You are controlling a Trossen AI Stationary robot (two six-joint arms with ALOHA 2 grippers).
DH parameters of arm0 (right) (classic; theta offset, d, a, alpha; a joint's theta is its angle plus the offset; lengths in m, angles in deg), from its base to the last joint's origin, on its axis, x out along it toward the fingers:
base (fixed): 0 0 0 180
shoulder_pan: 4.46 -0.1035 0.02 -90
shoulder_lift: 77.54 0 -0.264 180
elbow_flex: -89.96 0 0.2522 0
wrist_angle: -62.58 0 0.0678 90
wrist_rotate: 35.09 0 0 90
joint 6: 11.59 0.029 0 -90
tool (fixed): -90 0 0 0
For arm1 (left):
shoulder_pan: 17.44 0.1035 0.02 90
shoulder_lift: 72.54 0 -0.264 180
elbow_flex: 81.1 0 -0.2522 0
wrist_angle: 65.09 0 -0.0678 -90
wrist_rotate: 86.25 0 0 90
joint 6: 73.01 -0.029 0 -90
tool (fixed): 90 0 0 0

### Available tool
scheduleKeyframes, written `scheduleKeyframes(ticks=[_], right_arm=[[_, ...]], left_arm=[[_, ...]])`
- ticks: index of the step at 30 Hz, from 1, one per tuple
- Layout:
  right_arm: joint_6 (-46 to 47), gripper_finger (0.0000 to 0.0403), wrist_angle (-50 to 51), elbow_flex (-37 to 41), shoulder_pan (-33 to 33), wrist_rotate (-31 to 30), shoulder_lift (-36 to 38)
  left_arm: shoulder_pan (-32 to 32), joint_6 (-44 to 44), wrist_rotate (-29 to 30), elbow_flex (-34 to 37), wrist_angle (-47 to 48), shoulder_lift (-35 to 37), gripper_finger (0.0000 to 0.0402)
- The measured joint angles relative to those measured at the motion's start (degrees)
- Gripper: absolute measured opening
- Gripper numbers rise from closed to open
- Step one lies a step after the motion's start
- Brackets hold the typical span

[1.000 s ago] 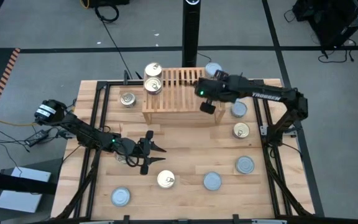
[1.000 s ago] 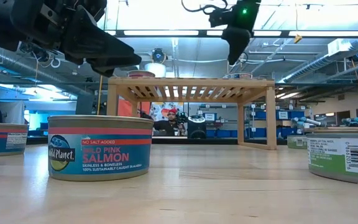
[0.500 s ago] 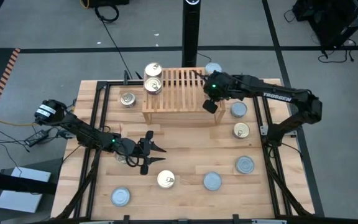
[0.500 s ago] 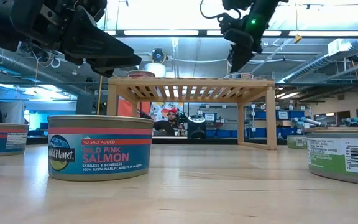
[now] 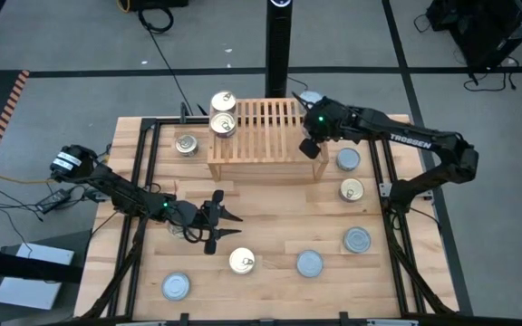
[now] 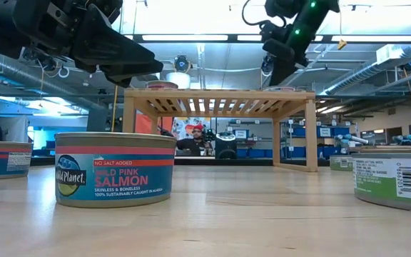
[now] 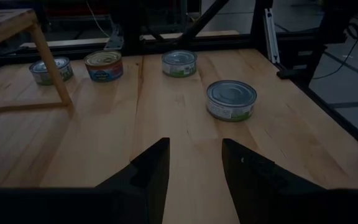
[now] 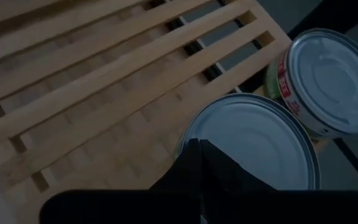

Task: Stack canned seafood by type on shelf
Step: Put the green tuna can on the shelf

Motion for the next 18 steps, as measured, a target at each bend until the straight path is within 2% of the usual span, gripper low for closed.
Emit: scheduleKeyframes(ticks=[11, 18], right_arm=[[-1.34, 0.0005, -1.06, -0.13, 0.66, 1.92, -0.1], [-3.0, 0.0005, -1.15, -3.12, -2.68, 2.28, 2.1]], left_arm=[[0.0, -0.05, -0.3, 0.0, 0.05, 0.0, 0.0152], [0.0, 0.04, -1.15, 0.0, 0.34, 0.16, 0.0132]])
